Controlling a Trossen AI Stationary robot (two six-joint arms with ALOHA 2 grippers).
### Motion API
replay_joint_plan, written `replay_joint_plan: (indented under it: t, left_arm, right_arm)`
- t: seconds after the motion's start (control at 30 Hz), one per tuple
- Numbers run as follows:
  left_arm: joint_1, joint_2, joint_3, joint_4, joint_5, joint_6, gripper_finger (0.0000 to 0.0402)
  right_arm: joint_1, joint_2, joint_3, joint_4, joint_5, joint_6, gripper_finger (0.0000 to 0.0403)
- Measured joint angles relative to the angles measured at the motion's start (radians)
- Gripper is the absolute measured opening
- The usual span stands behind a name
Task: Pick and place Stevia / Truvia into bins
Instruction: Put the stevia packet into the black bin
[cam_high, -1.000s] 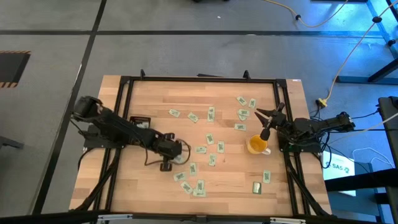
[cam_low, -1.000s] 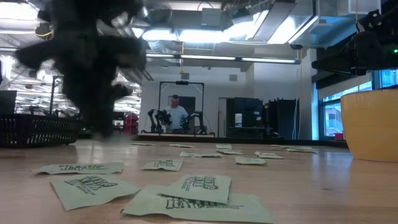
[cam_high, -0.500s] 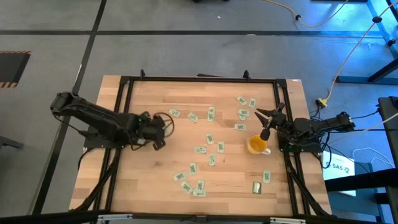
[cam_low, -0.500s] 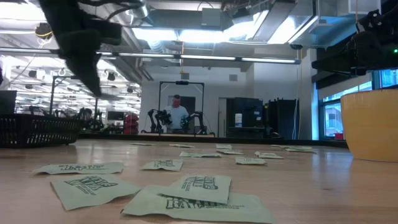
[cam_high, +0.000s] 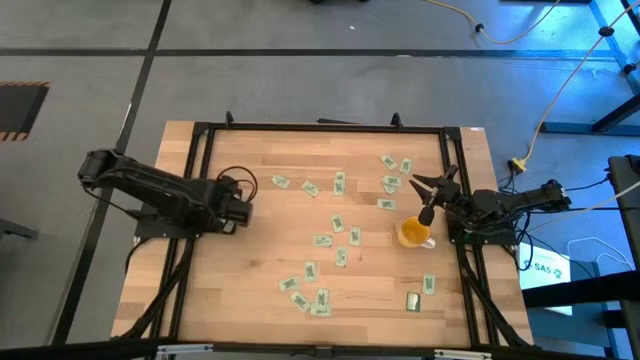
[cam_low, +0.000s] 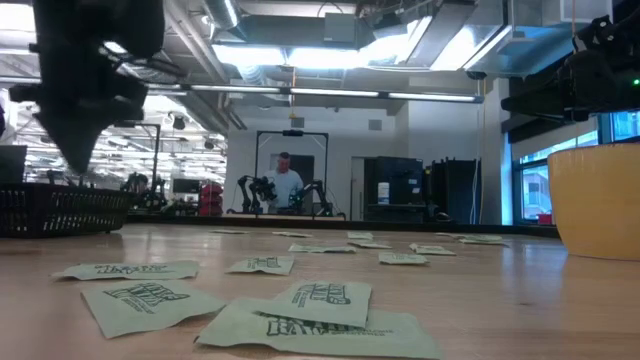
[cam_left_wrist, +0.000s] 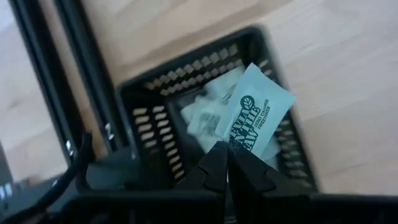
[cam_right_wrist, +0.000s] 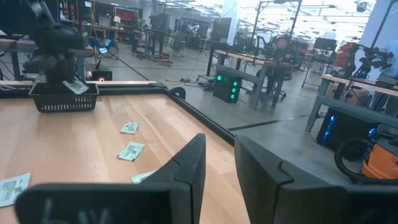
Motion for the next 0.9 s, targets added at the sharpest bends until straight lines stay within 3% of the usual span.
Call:
replay_joint_plan:
  t: [0.9]
  left_arm:
    - [0.002, 0.000, -0.025, 0.017, -0.007, -0.026, 0.0041]
  right_arm:
    - [0.000, 0.000, 0.000, 0.000, 0.000, 0.002, 0.0090]
